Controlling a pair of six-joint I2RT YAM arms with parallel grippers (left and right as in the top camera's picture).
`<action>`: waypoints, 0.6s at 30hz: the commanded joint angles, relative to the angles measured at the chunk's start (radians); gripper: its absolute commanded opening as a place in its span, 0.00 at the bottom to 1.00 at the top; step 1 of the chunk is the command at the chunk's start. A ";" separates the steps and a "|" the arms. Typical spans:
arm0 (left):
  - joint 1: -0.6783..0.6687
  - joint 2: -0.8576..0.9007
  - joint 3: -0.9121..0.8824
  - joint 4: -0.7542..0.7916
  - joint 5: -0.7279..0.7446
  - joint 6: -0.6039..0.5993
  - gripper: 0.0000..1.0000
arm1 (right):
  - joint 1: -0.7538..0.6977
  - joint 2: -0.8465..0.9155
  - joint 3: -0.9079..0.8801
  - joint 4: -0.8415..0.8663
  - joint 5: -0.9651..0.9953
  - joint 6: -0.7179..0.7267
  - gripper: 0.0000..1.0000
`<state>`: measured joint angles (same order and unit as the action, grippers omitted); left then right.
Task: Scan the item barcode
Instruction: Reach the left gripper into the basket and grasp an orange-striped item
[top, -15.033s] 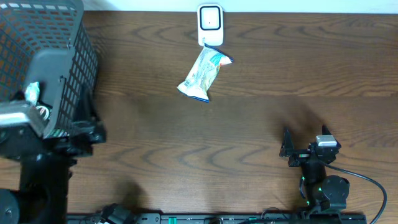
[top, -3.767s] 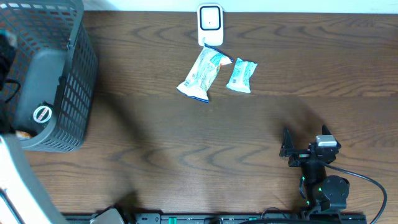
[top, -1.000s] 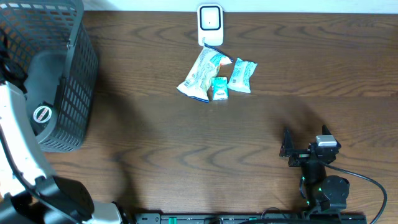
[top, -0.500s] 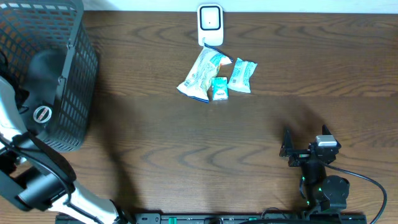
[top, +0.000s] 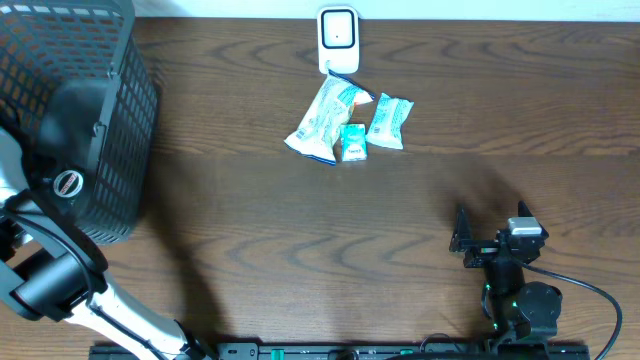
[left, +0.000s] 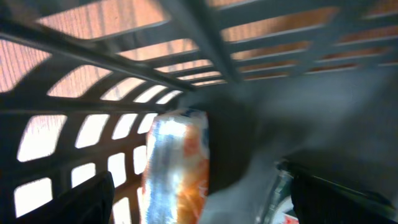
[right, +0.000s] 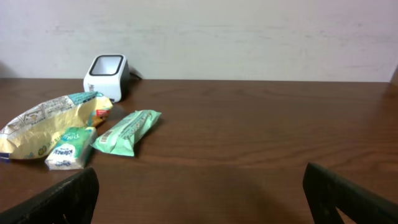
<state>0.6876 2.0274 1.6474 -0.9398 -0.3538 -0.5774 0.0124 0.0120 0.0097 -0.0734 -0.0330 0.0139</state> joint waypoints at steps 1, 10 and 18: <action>0.021 0.016 -0.029 0.004 0.006 -0.012 0.89 | -0.014 -0.005 -0.004 -0.001 0.000 0.000 0.99; 0.025 0.018 -0.123 0.132 0.054 -0.010 0.81 | -0.014 -0.005 -0.003 -0.001 0.000 0.000 0.99; 0.036 0.026 -0.166 0.183 0.055 -0.008 0.71 | -0.014 -0.005 -0.003 -0.001 0.000 0.000 0.99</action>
<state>0.7071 2.0293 1.5162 -0.7719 -0.3008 -0.5797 0.0124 0.0120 0.0097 -0.0734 -0.0330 0.0139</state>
